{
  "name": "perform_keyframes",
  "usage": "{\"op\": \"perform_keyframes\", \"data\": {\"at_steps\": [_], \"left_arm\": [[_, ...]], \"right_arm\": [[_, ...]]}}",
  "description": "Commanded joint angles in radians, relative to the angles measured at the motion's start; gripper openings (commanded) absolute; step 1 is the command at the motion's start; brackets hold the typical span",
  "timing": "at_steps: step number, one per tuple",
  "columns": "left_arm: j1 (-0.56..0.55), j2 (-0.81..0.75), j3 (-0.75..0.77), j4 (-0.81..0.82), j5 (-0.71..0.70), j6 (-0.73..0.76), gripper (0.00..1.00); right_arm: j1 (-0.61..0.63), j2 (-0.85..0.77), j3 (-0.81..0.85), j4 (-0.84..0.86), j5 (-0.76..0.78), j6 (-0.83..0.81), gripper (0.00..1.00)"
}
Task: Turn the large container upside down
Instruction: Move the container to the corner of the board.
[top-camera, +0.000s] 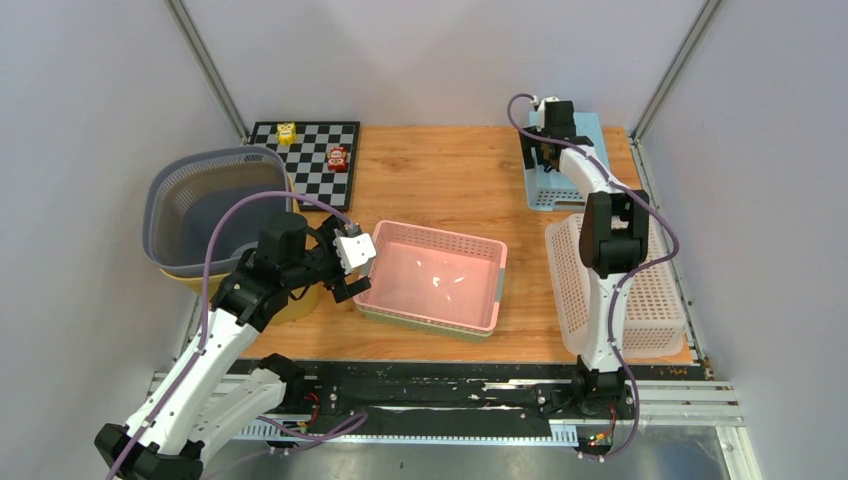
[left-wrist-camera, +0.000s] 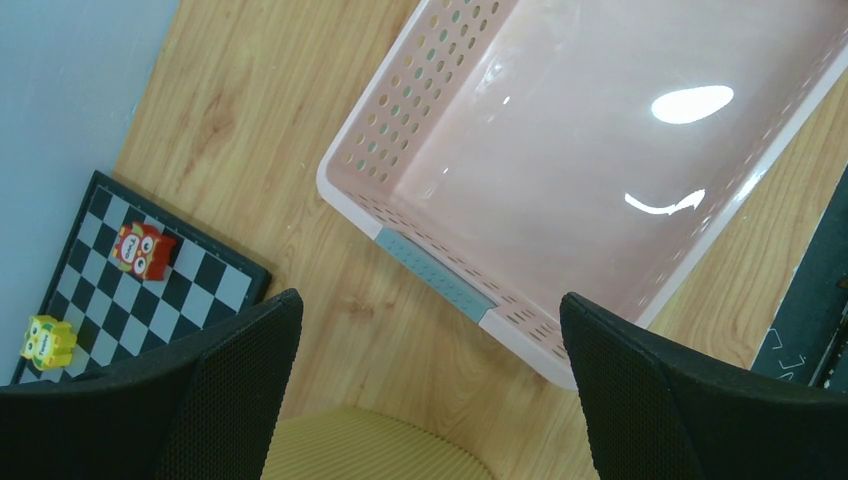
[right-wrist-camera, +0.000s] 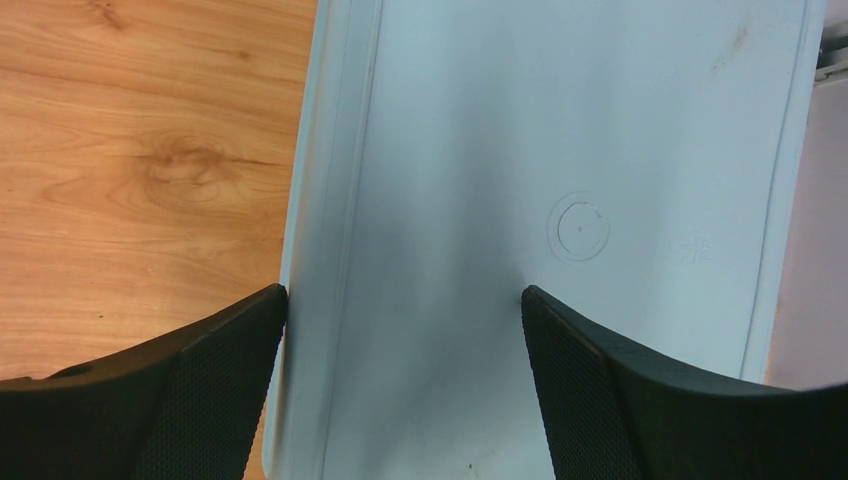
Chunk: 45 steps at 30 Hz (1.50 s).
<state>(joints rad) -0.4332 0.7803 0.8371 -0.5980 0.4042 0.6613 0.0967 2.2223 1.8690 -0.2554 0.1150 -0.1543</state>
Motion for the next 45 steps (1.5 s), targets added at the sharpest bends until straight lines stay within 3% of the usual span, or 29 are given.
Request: {"op": "perform_keyframes", "data": {"at_steps": [1,21,45], "left_arm": [[0.013,-0.006,-0.009,0.018,0.018,-0.008,1.0],[0.023,0.013,-0.001,0.01,0.022,-0.008,1.0],[0.033,0.002,0.0,0.006,0.038,-0.009,1.0]], "right_arm": [[-0.054,0.019,-0.044,-0.139,-0.037,-0.015,0.89],[-0.177,0.038,-0.029,-0.156,-0.068,-0.064,0.9],[-0.18,-0.027,-0.098,-0.186,-0.178,-0.163,0.88]]}}
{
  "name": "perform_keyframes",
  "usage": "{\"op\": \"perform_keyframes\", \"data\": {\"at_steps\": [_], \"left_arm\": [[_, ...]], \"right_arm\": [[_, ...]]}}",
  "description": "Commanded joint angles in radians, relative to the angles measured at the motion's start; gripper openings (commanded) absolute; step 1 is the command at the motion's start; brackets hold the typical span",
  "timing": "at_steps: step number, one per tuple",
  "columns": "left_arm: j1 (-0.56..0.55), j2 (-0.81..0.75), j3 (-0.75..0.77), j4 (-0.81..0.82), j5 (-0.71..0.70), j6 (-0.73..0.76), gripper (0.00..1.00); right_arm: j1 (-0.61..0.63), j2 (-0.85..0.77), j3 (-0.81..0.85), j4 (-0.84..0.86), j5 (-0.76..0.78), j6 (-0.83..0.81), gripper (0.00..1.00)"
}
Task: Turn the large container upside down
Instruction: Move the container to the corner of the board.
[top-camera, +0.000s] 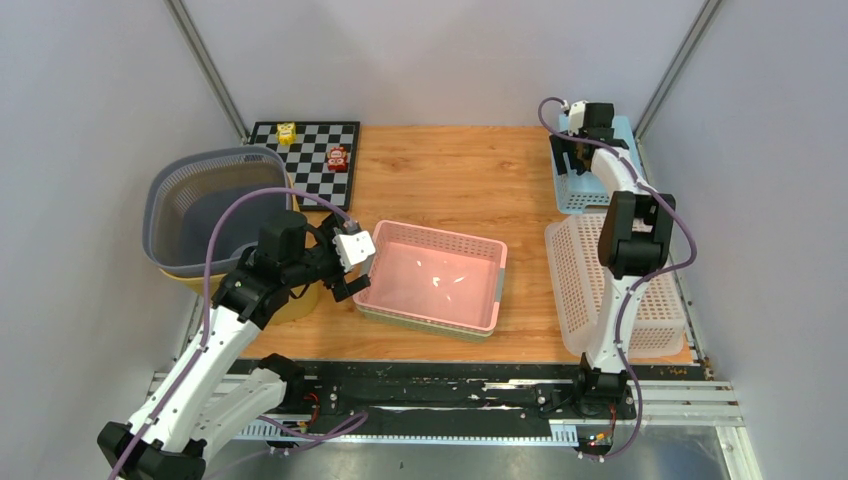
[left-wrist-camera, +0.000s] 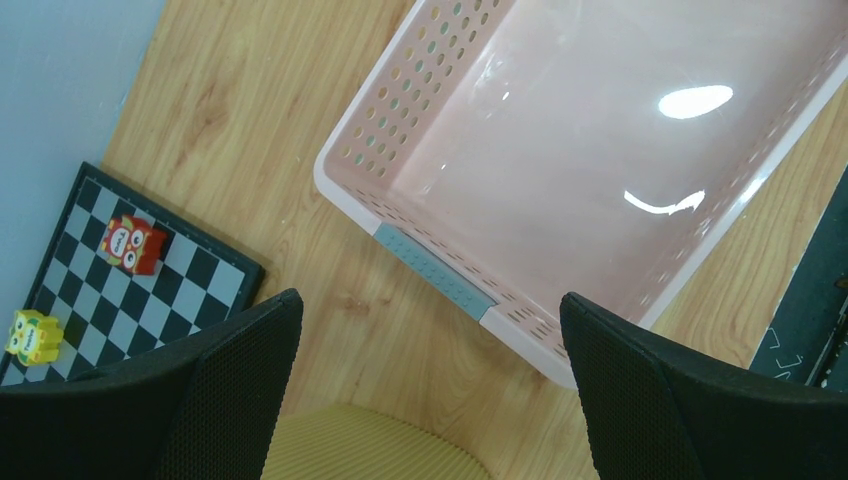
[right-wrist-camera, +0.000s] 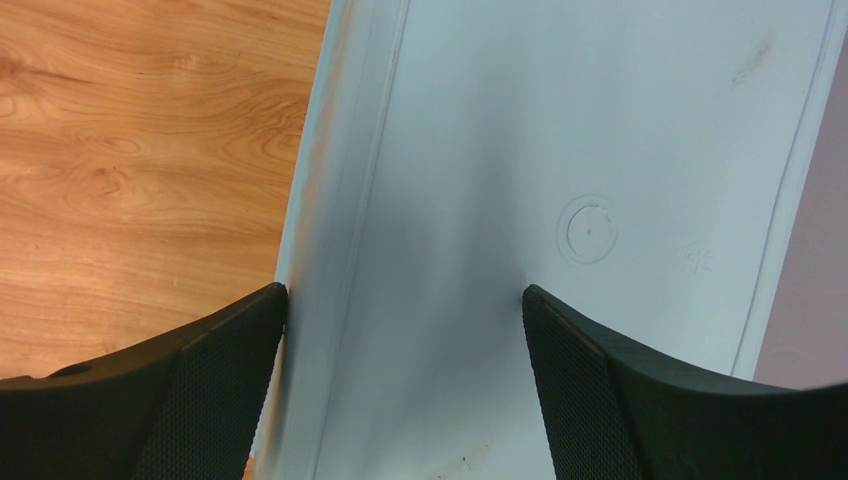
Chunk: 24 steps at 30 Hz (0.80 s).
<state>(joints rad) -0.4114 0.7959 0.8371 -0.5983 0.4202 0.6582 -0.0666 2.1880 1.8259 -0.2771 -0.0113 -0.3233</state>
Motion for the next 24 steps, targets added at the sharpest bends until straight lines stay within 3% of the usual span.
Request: {"op": "perform_keyframes", "data": {"at_steps": [1,13,19,24], "left_arm": [[0.011,-0.016,0.0,0.008,0.022,-0.006,1.0],[0.011,-0.015,-0.001,0.013,0.019,-0.008,1.0],[0.011,-0.021,-0.004,0.017,0.018,-0.009,1.0],[0.011,-0.036,-0.009,0.016,0.023,-0.006,1.0]], "right_arm": [[-0.016,0.006,-0.057,-0.165,-0.052,0.007,0.88],[0.005,-0.035,0.049,-0.168,-0.094,0.036,0.93],[0.012,-0.123,0.099,-0.166,-0.118,0.027,0.95],[0.021,-0.26,0.019,-0.132,-0.176,-0.046,0.96]]}}
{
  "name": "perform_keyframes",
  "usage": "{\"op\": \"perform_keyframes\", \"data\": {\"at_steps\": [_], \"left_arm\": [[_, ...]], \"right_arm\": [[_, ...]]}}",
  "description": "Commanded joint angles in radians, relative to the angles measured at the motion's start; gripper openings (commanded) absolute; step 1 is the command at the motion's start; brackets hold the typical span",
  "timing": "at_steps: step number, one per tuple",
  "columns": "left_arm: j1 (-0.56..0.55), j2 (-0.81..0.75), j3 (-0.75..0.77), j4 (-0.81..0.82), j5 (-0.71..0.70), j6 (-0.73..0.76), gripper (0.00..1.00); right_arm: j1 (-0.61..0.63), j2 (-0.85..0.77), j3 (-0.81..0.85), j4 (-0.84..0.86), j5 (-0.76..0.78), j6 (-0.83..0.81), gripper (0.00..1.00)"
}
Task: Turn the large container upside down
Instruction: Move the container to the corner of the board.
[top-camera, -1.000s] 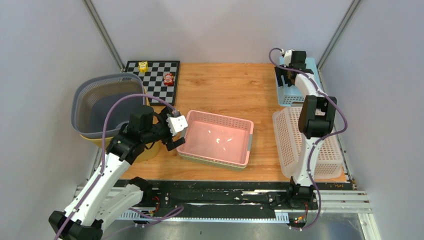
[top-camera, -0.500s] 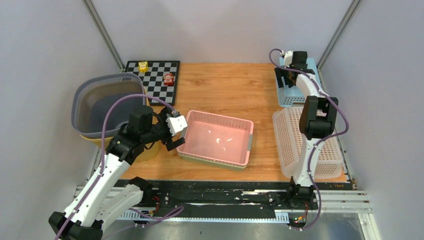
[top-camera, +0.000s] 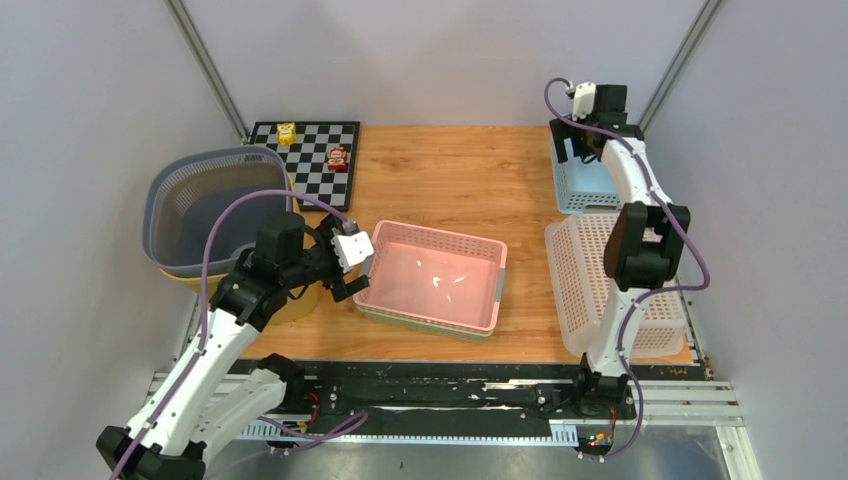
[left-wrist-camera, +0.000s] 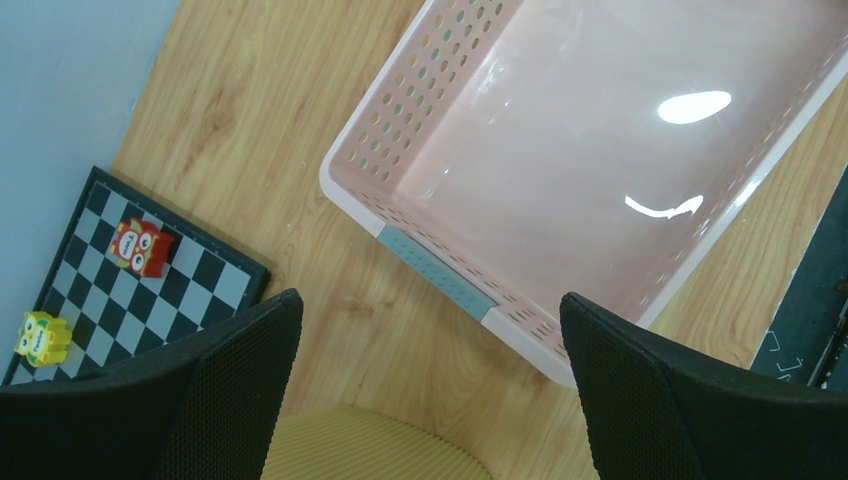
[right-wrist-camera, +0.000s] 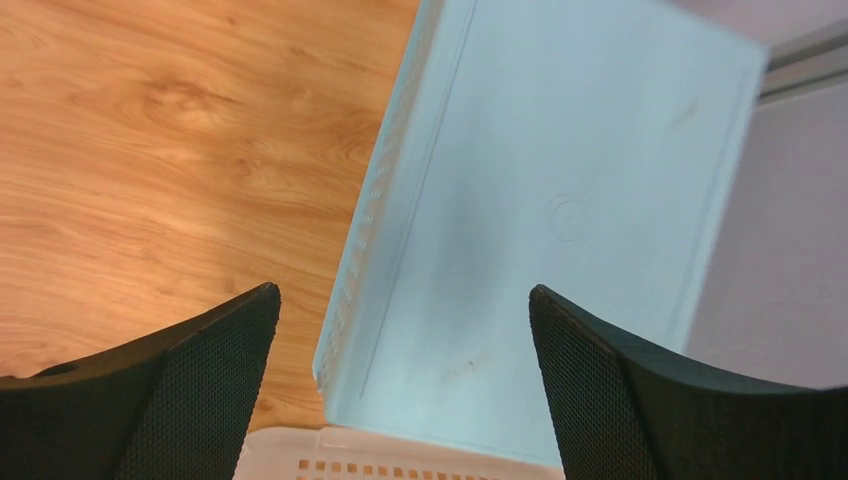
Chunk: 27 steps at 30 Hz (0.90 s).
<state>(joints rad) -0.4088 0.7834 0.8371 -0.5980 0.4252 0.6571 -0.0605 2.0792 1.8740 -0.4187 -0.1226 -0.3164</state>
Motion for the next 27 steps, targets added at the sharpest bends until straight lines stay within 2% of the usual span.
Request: {"op": "perform_keyframes", "data": {"at_steps": [1,9,16,21,27], "left_arm": [[0.008,-0.025,-0.01,0.016,0.02,-0.004,1.0],[0.008,-0.042,-0.008,0.003,0.041,0.01,1.0],[0.008,-0.05,-0.006,-0.003,0.053,0.016,1.0],[0.008,-0.057,-0.006,-0.008,0.052,0.022,1.0],[0.008,-0.058,-0.018,0.004,0.033,0.027,1.0]], "right_arm": [[0.018,-0.182,-0.061,0.023,-0.083,-0.073,0.97],[0.055,-0.474,-0.336,0.047,-0.272,-0.253,0.98],[0.178,-0.703,-0.511,0.045,-0.316,-0.34,0.98],[0.304,-0.839,-0.61,0.0,-0.341,-0.429,0.98],[0.519,-0.952,-0.696,-0.088,-0.356,-0.47,0.97]]}}
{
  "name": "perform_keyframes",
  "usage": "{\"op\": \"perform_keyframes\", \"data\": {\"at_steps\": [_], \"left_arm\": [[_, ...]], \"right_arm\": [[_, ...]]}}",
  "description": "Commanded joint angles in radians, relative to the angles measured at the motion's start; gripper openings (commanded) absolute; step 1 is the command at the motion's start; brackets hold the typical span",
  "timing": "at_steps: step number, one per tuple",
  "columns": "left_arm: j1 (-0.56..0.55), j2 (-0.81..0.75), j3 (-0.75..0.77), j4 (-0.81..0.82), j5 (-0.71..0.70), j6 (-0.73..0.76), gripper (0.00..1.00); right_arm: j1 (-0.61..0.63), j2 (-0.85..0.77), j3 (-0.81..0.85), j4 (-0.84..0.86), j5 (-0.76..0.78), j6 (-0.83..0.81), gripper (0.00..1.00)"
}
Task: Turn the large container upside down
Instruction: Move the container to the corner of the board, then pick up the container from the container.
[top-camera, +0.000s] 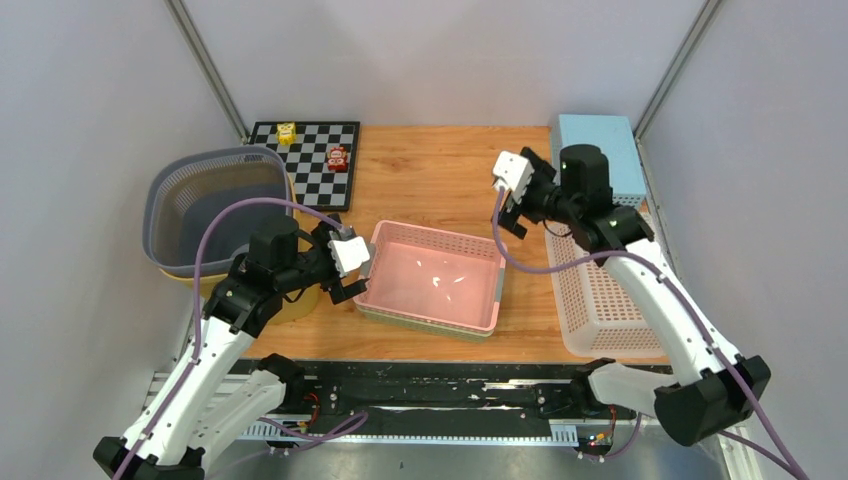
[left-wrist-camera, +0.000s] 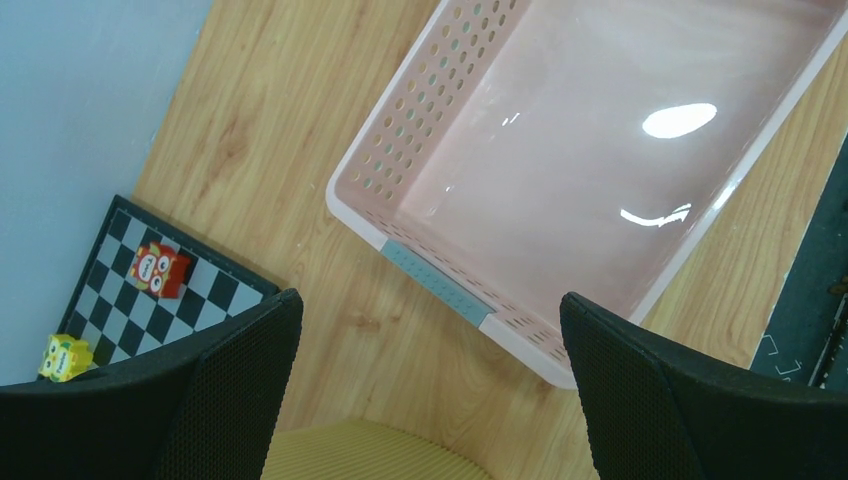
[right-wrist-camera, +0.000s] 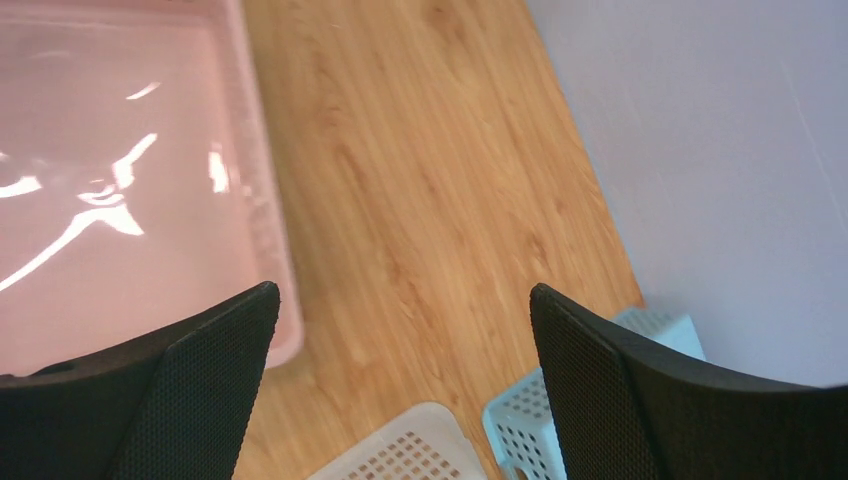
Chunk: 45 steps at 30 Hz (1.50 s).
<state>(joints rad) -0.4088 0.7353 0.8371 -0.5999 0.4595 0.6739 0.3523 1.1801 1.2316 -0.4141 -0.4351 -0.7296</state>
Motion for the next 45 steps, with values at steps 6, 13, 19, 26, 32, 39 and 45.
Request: {"op": "perform_keyframes", "data": {"at_steps": [6,13,19,26,32,39,45], "left_arm": [[0.009,0.001,0.002,-0.003,-0.014,0.025,1.0],[0.008,-0.002,0.086,-0.178,0.01,0.137,1.0],[0.008,-0.056,0.024,-0.208,0.158,0.206,1.0],[0.008,-0.064,-0.005,-0.218,0.176,0.218,1.0],[0.008,-0.067,-0.023,-0.203,0.164,0.216,1.0],[0.008,-0.061,-0.03,-0.194,0.147,0.212,1.0],[0.009,-0.045,-0.034,-0.185,0.145,0.21,1.0]], "right_arm": [[0.323,-0.112,-0.124,-0.193,-0.059,-0.067,0.94],[0.536,-0.108,-0.202,-0.258,-0.061,-0.108,0.9],[0.636,-0.006,-0.202,-0.284,-0.045,-0.12,0.82],[0.736,0.159,-0.159,-0.296,0.078,-0.036,0.63],[0.804,0.259,-0.104,-0.287,0.241,0.06,0.51],[0.807,0.291,-0.072,-0.292,0.197,0.122,0.23],[0.81,0.293,-0.038,-0.31,0.134,0.147,0.04]]}}
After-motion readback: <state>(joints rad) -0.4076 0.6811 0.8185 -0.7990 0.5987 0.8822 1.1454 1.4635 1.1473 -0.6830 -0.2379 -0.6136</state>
